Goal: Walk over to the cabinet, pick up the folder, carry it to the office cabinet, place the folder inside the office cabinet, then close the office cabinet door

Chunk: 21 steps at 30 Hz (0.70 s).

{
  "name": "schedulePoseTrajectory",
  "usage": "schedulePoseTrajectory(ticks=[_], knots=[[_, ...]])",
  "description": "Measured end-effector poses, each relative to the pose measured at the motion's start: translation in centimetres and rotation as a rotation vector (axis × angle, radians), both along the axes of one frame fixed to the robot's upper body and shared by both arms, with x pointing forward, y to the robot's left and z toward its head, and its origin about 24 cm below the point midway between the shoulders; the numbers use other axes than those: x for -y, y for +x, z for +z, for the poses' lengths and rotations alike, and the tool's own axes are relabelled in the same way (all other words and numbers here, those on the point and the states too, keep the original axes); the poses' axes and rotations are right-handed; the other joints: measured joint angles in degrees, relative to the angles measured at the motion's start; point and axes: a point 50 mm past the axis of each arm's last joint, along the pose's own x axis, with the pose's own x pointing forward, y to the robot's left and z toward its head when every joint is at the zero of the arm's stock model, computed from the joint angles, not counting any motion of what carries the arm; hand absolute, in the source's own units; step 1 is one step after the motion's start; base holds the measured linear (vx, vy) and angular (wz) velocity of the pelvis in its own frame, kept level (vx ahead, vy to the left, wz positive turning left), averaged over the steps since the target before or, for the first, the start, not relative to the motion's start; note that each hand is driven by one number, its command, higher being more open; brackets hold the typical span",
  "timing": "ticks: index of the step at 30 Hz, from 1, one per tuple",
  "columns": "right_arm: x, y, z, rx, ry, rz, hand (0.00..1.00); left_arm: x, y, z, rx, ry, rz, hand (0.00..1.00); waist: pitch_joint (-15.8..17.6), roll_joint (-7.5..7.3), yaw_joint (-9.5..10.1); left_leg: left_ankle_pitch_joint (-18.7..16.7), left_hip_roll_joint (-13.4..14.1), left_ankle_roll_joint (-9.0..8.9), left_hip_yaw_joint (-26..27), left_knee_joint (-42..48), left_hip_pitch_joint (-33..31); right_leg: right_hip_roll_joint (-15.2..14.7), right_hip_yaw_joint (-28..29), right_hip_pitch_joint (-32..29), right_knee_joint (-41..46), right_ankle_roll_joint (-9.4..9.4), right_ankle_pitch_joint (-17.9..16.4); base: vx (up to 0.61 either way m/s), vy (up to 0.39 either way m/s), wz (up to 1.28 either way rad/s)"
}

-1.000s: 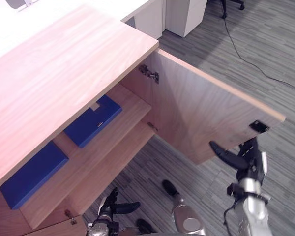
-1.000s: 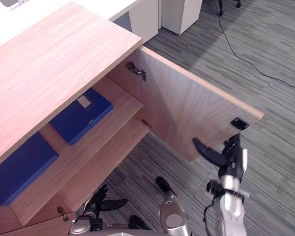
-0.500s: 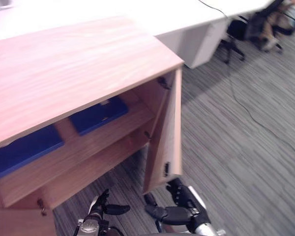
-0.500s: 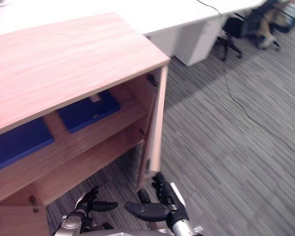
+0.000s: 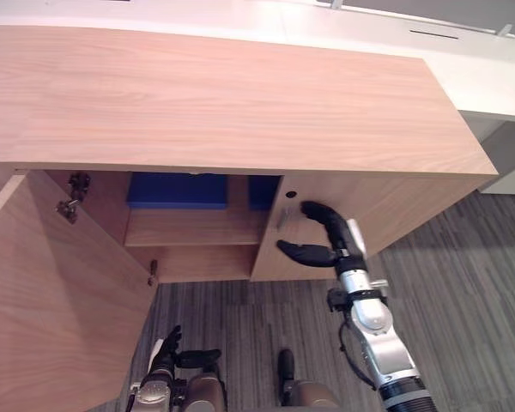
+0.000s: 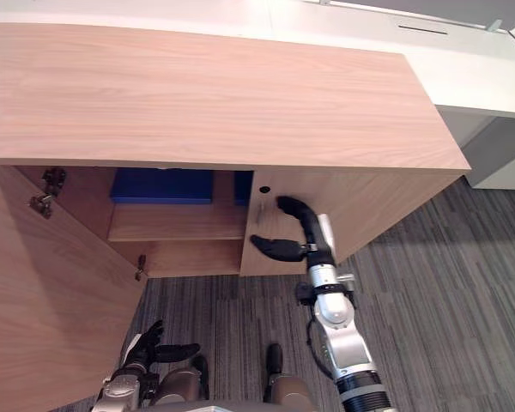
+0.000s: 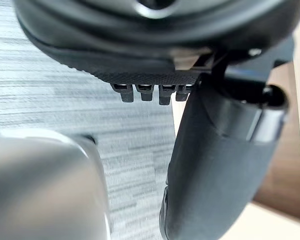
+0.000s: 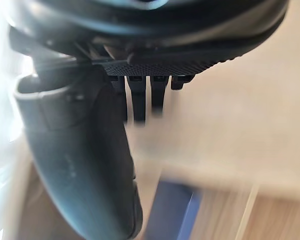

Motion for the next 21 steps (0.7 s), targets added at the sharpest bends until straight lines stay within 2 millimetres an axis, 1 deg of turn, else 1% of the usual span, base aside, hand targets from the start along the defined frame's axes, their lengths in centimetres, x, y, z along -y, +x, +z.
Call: schedulePoseTrajectory(ticks=[2,4,5,7,8,10,11,12,13,14,15,16,17,18,19,20,21], knots=[[0.7,0.0,-1.0,-0.040,-0.011,-0.043,1.00,0.2,-0.3,0.1,0.020,-0.021,0.032,1.00,-0.16,0.78,0.35,1.71,-1.44,-0.68,-3.02,-2.29,-0.60,-0.86,-2.98,0.00,0.19,0.08,-0.96,-0.05,-0.033,0.72],[1.1,-0.2,-1.7,-0.071,-0.014,-0.063,1.00,0.5,-0.5,0.1,0.035,-0.044,0.068,1.00,-0.33,1.49,0.88,2.94,-2.25,-0.76,-5.23,-3.57,-1.04,-1.26,-5.25,0.03,0.28,0.15,-2.08,-0.01,-0.044,0.77],[1.3,-0.4,-2.4,-0.101,-0.007,-0.085,1.00,0.5,-0.8,0.2,0.050,-0.057,0.104,1.00,-0.15,2.06,1.25,4.26,-2.81,-0.83,-7.37,-4.98,-1.24,-1.58,-7.58,0.33,0.32,0.14,-2.51,0.01,-0.055,0.89],[1.6,-0.7,-3.3,-0.138,-0.005,-0.101,1.00,0.3,-1.1,0.4,0.061,-0.053,0.122,1.00,-0.03,2.48,1.93,5.40,-3.26,-0.85,-9.58,-6.25,-1.34,-1.77,-9.86,0.81,0.34,0.40,-2.87,0.02,-0.059,0.77],[2.0,-1.2,-4.1,-0.167,0.004,-0.135,1.00,0.1,-1.5,0.5,0.072,-0.050,0.143,1.00,-0.03,2.73,2.48,6.39,-3.66,-0.78,-11.56,-7.33,-1.28,-1.89,-11.93,1.41,0.33,0.58,-3.05,0.05,-0.072,0.82],[2.9,-2.2,-5.2,-0.197,0.015,-0.192,1.00,-0.6,-2.4,0.8,0.090,-0.051,0.203,1.00,-0.07,2.91,2.87,7.66,-4.24,-0.86,-14.64,-8.80,-0.93,-2.05,-15.24,2.84,0.33,0.22,-3.71,0.05,-0.055,0.89],[3.6,-2.8,-5.8,-0.217,0.005,-0.215,1.00,-1.2,-3.0,1.1,0.106,-0.044,0.244,1.00,-0.10,2.96,3.19,8.29,-4.48,-1.08,-16.38,-9.49,-0.39,-2.06,-17.10,3.74,0.33,0.09,-4.15,0.05,-0.056,0.77],[4.1,-3.2,-6.4,-0.245,-0.012,-0.221,1.00,-1.9,-3.3,1.3,0.122,-0.039,0.280,1.00,0.05,3.50,3.52,8.94,-4.59,-1.15,-17.75,-10.34,-0.10,-2.05,-18.52,4.27,0.34,-0.04,-4.49,0.06,-0.084,0.76],[4.4,-3.5,-7.0,-0.286,-0.032,-0.205,1.00,-2.5,-3.1,1.8,0.152,-0.035,0.308,1.00,0.15,3.69,4.32,9.55,-4.63,-1.44,-18.93,-11.20,0.21,-1.96,-19.81,4.79,0.35,-0.12,-4.83,0.04,-0.089,0.79],[4.3,-4.0,-8.1,-0.345,-0.050,-0.170,1.00,-3.3,-2.3,2.7,0.211,-0.025,0.332,1.00,0.20,4.24,5.89,10.55,-4.65,-1.72,-20.94,-12.38,0.24,-1.77,-21.96,5.24,0.40,-0.34,-5.30,0.00,-0.100,0.96],[3.5,-4.4,-8.9,-0.392,-0.056,-0.124,1.00,-4.2,-1.4,3.9,0.285,-0.011,0.345,1.00,0.30,4.74,7.12,11.61,-4.62,-2.14,-23.10,-13.65,0.27,-1.54,-24.25,5.73,0.45,-0.52,-5.79,-0.02,-0.091,0.92],[2.9,-4.5,-9.3,-0.416,-0.060,-0.090,1.00,-4.6,-0.9,4.6,0.325,-0.003,0.352,1.00,0.26,5.10,7.78,12.16,-4.59,-2.52,-24.23,-14.46,0.26,-1.44,-25.19,5.76,0.85,-0.79,-6.45,-0.03,-0.092,0.93],[1.6,-4.6,-9.8,-0.445,-0.065,-0.011,1.00,-5.3,-0.1,5.8,0.395,0.012,0.365,1.00,0.36,6.25,9.08,13.04,-4.46,-2.96,-26.07,-16.03,0.38,-1.47,-27.04,5.70,1.98,-1.24,-7.87,-0.04,-0.084,0.77],[0.7,-4.6,-10.1,-0.459,-0.063,0.038,1.00,-5.8,0.4,6.7,0.446,0.023,0.379,1.00,0.38,7.35,10.04,13.92,-4.34,-3.14,-27.51,-17.45,0.65,-1.52,-28.16,5.63,2.91,-1.13,-8.66,-0.04,-0.093,0.87],[-0.6,-4.4,-10.4,-0.476,-0.057,0.095,1.00,-6.7,0.8,7.8,0.505,0.048,0.401,1.00,0.31,8.64,10.87,15.24,-4.14,-3.10,-29.06,-19.16,1.05,-1.68,-29.66,5.60,4.13,-0.98,-9.63,-0.02,-0.073,0.65],[-1.4,-4.3,-10.5,-0.482,-0.048,0.118,1.00,-7.1,0.9,8.4,0.539,0.057,0.419,1.00,0.26,9.09,11.35,15.73,-4.07,-3.19,-29.70,-19.78,1.18,-1.79,-30.27,5.58,4.85,-0.61,-9.94,0.00,-0.071,0.64],[-2.7,-3.9,-10.6,-0.489,-0.034,0.156,1.00,-8.2,1.1,9.7,0.604,0.087,0.453,1.00,0.09,9.49,12.36,16.33,-3.89,-3.41,-30.94,-20.79,1.38,-1.98,-30.81,5.33,6.44,-0.54,-10.89,0.03,-0.069,0.59]])
